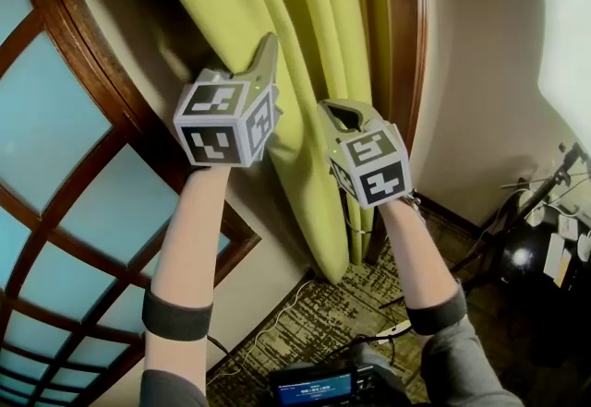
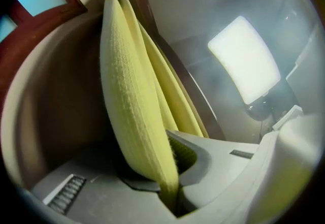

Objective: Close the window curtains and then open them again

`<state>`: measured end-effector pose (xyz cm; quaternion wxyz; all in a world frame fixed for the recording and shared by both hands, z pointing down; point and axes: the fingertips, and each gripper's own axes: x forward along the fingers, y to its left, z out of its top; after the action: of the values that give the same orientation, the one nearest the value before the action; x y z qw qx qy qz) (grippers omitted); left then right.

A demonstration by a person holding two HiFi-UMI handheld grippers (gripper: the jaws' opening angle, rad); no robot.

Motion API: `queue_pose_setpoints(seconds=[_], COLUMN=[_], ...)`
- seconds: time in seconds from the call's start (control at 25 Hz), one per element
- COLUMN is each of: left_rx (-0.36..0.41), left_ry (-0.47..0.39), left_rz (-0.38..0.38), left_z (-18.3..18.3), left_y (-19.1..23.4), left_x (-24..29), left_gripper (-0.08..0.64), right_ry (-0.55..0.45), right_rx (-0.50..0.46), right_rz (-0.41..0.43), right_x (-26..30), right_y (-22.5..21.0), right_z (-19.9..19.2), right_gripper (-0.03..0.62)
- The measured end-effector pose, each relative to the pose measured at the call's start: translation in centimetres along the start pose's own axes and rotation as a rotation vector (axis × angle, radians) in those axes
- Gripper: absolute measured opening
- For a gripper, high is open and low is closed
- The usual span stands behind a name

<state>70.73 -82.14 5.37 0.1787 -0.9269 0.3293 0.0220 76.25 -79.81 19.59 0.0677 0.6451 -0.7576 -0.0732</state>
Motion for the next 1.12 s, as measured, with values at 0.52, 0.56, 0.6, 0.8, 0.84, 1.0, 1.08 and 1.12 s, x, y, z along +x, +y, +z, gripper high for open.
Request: queue_pose_setpoints(seconds=[0.52,0.56,0.6,0.8,0.84,1.0,1.08,1.12], left_rx=[0.046,0.048,0.050,0.049,0.046,0.053,0.057,0.046], left_ry=[0.088,0.094,0.099,0.085,0.076,0.117,0.180,0.213], left_rz=[-0.022,-0.027,-0.031,-0.004,0.000,-0.008,-0.013,-0.016], left_z=[-6.4,-6.6,-6.9,-8.8,-8.9,-10.8,-12.9,-14.0], left_y=[0.4,0.2,0.1,0.9,1.0,0.7,0.1,-0.5], left_x=[-16.4,-17.7,-19.1,-27.4,-29.1,-35.5,-37.7,-38.6], left_gripper=[0.124,0.129,0.142,0.147,0.147,0.147,0.147,0.147], right_ry=[0.111,0.116,0.119,0.135,0.138,0.186,0.219,0.229], right_rx=[0.028,0.028,0.027,0.016,0.014,0.022,0.028,0.028], right_rz=[-0.023,-0.026,-0.029,-0.024,-0.020,0.004,0.025,0.039], right_x=[-5.4,-6.1,-6.8,-9.9,-10.6,-13.2,-14.1,-14.6], right_y=[14.2,15.2,16.3,23.5,25.1,30.8,32.8,33.4], right_z=[-3.2,-3.2,-3.3,-4.5,-4.8,-6.8,-7.9,-8.3], right_gripper=[0.012,0.012,0.012,0.012,0.012,0.012,0.012,0.012])
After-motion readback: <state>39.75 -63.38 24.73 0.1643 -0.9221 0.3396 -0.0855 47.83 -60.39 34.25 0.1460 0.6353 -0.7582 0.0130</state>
